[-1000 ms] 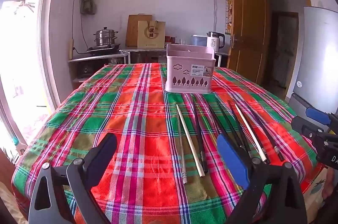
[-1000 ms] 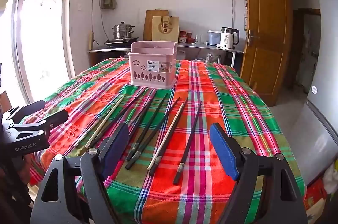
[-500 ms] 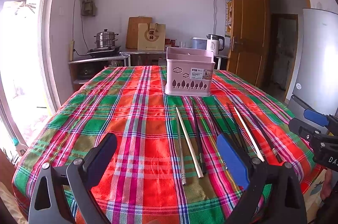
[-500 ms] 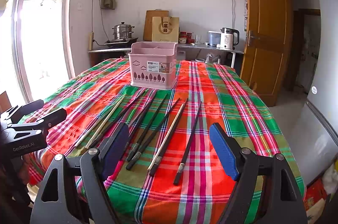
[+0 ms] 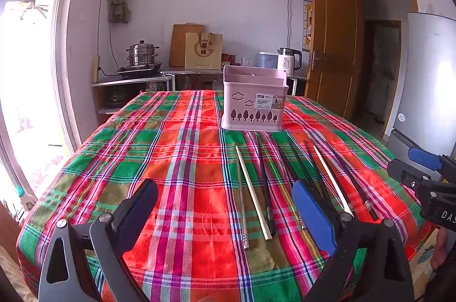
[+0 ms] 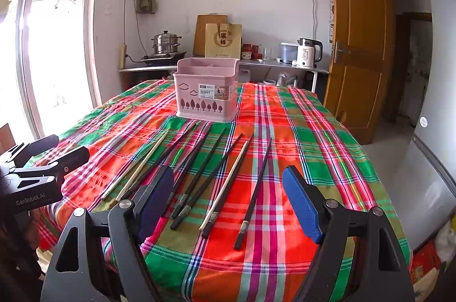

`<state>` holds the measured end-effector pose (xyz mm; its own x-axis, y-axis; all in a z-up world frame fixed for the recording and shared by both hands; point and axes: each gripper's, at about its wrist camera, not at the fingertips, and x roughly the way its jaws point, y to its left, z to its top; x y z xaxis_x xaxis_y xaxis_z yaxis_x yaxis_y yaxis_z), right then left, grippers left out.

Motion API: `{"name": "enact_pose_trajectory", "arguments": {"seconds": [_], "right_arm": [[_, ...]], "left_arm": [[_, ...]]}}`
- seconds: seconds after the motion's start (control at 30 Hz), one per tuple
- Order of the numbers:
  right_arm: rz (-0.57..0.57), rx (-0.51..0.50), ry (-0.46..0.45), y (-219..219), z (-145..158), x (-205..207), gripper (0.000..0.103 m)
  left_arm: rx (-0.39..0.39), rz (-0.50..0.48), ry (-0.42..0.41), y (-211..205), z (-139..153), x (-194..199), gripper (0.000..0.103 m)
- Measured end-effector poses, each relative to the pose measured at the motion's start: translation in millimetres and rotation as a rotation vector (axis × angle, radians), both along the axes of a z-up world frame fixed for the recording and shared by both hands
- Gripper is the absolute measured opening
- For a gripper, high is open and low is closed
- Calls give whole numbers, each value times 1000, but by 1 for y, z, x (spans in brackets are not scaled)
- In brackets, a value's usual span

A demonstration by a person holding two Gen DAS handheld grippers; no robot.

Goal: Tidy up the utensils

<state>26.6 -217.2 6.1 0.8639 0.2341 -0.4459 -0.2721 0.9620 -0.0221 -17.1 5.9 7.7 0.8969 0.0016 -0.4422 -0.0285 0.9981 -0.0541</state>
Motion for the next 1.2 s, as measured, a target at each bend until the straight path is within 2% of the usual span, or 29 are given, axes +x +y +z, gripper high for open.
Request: {"name": "enact_pose_trajectory", "arguments": {"seconds": [1.2], "right_arm": [[7, 1, -2, -1, 1, 1, 79]], "left_arm": [[3, -12, -2, -1, 2, 1, 96]]}}
